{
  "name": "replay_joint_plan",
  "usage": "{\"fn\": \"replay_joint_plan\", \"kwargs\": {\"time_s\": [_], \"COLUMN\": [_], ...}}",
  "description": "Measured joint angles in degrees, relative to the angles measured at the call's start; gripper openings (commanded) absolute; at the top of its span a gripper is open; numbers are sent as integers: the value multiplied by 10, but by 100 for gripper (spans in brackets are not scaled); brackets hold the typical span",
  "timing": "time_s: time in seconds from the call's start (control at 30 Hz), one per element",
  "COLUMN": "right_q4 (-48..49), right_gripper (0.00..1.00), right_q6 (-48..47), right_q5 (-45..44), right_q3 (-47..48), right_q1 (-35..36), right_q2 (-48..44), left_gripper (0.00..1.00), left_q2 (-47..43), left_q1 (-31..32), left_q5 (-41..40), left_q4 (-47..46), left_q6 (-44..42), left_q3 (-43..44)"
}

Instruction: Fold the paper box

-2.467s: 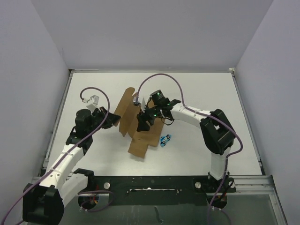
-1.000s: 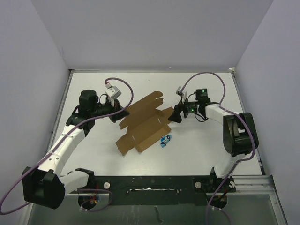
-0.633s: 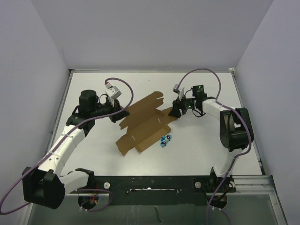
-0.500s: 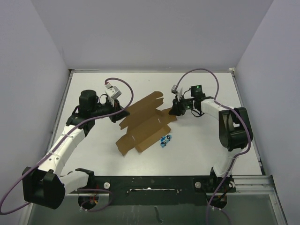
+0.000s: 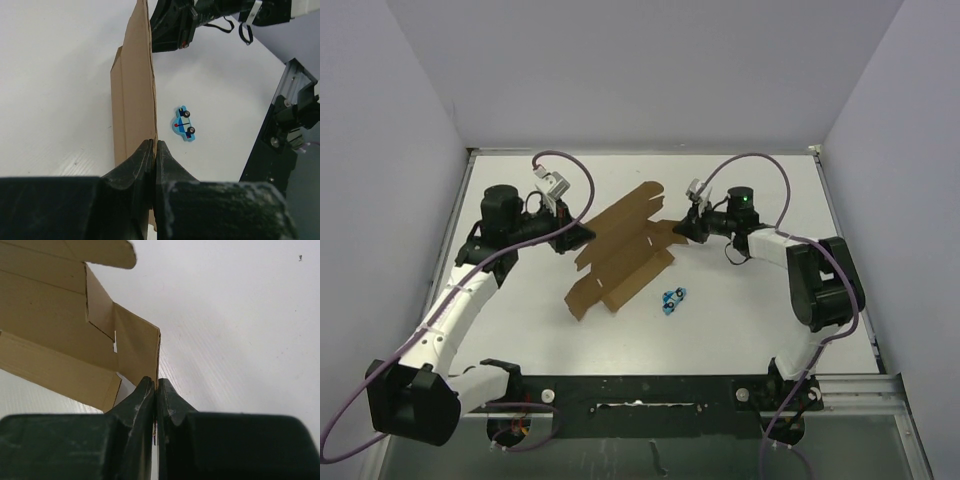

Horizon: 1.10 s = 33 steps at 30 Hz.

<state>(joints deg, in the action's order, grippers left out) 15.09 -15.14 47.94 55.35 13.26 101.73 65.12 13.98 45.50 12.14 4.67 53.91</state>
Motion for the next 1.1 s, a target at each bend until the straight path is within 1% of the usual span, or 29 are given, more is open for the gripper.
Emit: {"fn": "replay_joint_plan", "kwargs": {"time_s": [0.2,0.43,0.6,0.8,0.93,1.1], "right_q4": [125,214,238,247,243,236], "right_gripper": [0,0,0,0,0,0], "right_q6": [43,69,76,74,66,51], "right_q5": [-30,-51,-49,-26,-2,16], "right_q3": [-55,-94,-103,-110,-114,-117], "right_q1": [26,39,40,40,40,39], "right_q2": [0,0,0,0,0,0], "left_gripper": [0,0,0,0,0,0], "left_q2": [2,46,58,58,57,39], "left_q1": [-30,-36,-36,-36,-39,-54], "left_q5": [23,48,58,47,21,-35], "left_q4": [-3,-1,1,21,29,29], "left_q6": [74,135,170,179,186,189], "left_q3": [-2,-2,-16,-21,-23,-31]}}
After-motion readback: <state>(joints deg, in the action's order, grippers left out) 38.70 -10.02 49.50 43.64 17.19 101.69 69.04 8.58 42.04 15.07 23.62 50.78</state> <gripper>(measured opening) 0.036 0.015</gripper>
